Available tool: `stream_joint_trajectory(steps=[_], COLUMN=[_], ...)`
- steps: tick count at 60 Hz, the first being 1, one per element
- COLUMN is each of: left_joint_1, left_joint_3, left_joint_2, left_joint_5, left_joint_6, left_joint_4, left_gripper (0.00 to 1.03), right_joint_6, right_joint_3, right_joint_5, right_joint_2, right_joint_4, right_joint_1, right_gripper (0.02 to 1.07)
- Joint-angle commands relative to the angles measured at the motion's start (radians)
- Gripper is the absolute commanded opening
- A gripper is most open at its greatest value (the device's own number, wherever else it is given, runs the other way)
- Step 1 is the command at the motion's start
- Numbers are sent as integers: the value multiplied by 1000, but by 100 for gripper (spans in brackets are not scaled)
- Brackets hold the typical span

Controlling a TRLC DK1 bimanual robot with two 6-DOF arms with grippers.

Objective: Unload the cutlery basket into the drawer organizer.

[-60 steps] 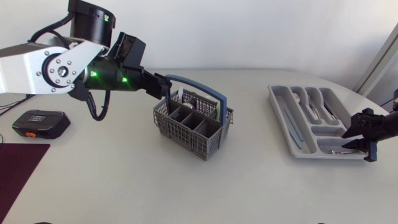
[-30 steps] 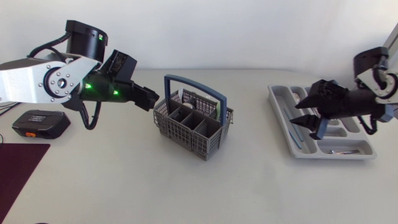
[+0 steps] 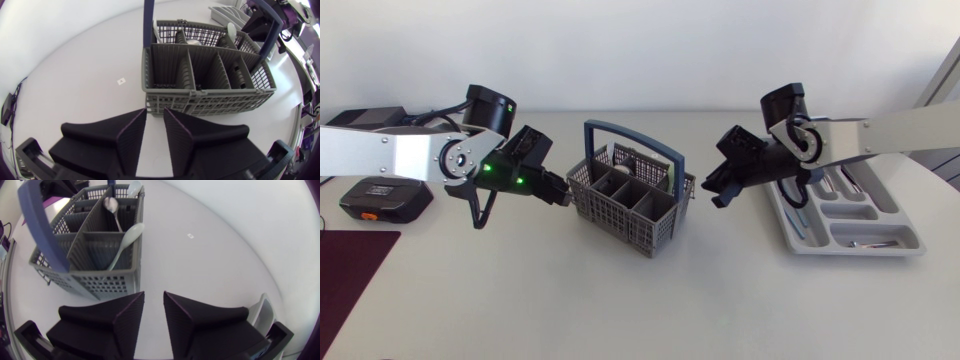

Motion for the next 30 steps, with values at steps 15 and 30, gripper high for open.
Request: stream_joint_trajectory(steps=[15,30], left_joint_1=[13,19], left_joint_3=[-6,51], left_joint_2=[105,177], left_joint_5=[6,25], left_joint_6=[17,2], left_joint_4=[70,116], left_gripper=[4,4], right_joint_6=[137,105], right_joint_3=[148,73], right_joint_5=[-23,-92], right_joint_2=[132,53], right_joint_4=[8,-64], right_joint_1=[33,84], right_gripper=[8,8])
